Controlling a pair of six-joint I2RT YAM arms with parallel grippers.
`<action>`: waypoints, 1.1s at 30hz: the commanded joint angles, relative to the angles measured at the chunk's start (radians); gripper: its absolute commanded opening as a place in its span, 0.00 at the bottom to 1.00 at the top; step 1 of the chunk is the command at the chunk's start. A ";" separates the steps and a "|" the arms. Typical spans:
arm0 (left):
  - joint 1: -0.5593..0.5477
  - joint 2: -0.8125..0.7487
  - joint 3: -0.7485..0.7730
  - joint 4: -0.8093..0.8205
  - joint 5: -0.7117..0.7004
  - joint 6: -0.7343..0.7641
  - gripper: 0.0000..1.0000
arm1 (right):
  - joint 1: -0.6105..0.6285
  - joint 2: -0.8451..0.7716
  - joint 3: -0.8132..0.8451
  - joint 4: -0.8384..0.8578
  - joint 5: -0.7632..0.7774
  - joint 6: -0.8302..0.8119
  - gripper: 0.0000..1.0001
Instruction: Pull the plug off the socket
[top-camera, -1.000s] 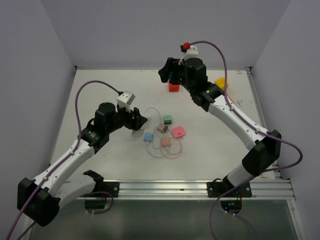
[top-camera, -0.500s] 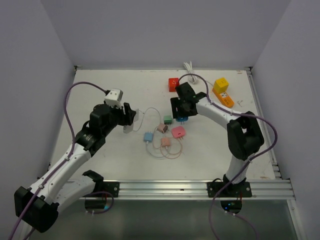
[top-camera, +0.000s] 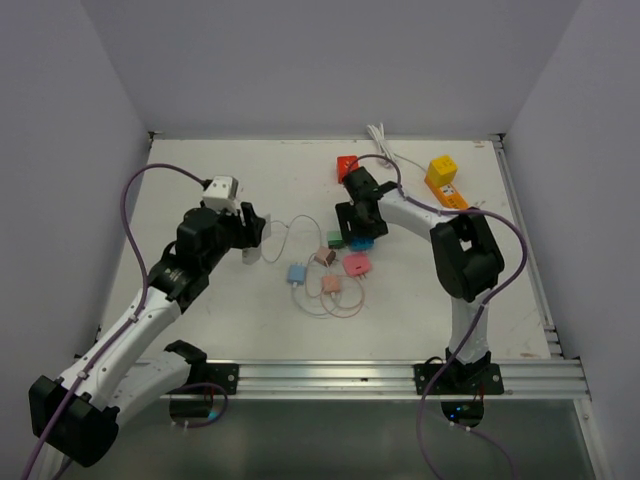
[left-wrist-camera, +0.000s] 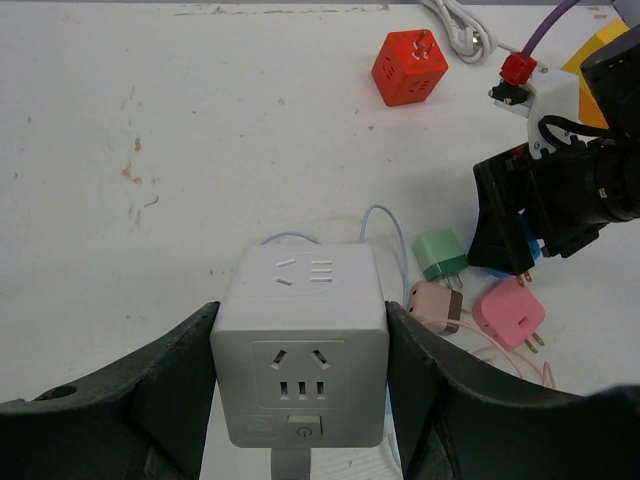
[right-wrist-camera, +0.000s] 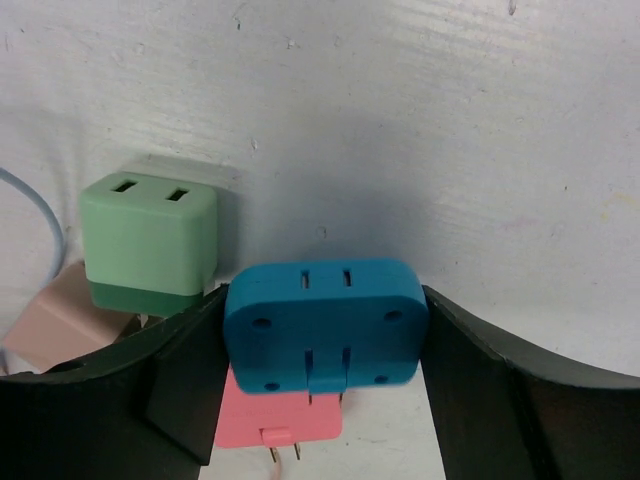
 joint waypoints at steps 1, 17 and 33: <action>0.011 -0.023 0.004 0.041 -0.018 -0.023 0.00 | -0.001 -0.050 0.046 0.004 -0.015 -0.025 0.74; 0.020 -0.035 0.009 0.074 -0.067 -0.111 0.00 | 0.117 -0.443 -0.324 0.484 -0.224 0.056 0.96; 0.019 -0.076 -0.017 0.192 -0.076 -0.380 0.00 | 0.387 -0.463 -0.424 1.002 -0.279 0.172 0.99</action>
